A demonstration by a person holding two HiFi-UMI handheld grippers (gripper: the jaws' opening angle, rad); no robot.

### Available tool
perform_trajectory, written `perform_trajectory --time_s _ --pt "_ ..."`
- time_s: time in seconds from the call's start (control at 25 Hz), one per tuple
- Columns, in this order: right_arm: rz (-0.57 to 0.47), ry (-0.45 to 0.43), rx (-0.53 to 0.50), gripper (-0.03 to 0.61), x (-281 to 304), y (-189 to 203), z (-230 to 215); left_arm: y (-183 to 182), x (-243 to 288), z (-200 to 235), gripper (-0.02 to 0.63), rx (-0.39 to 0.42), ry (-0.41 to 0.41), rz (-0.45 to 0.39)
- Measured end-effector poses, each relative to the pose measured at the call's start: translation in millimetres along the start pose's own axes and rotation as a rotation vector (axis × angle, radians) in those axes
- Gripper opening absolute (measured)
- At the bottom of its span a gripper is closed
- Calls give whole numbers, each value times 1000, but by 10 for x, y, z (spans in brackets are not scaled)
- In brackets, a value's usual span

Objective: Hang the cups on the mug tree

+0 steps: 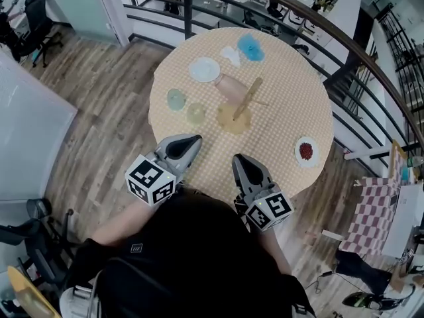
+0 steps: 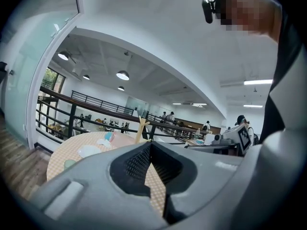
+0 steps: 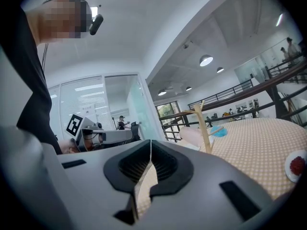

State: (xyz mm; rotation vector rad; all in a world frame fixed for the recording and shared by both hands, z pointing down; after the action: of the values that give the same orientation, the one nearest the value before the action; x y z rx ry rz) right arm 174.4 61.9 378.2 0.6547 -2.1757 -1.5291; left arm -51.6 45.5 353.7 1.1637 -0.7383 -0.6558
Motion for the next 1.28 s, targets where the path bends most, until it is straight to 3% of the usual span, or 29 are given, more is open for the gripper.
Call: perform_trajectory --time_s 0.36,0.64,0.92,1.28 --pt "-5 -43 -9 18 95 2 -79 -21 17 74 6 35 -74 -13" --pt "68 -38 -23 21 525 145 -7 -173 -60 535 6 59 -116 -38" --pt "126 65 -41 78 1176 219 -10 -206 -116 1269 6 67 -61 -4" --pt "141 201 -64 94 1829 427 43 -165 -37 1954 6 94 69 43"
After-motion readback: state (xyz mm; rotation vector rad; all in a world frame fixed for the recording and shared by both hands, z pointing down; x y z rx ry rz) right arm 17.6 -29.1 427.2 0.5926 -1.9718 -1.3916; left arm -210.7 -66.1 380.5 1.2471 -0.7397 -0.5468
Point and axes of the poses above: the fingertips, and each gripper's own axes: x forward along the fingers, z to its left, y out of its underside, the point moved 9 cm from there along -x, backward along the fingers, and after that the axes turned 6 degrees about -y, right-handed, at the moved point
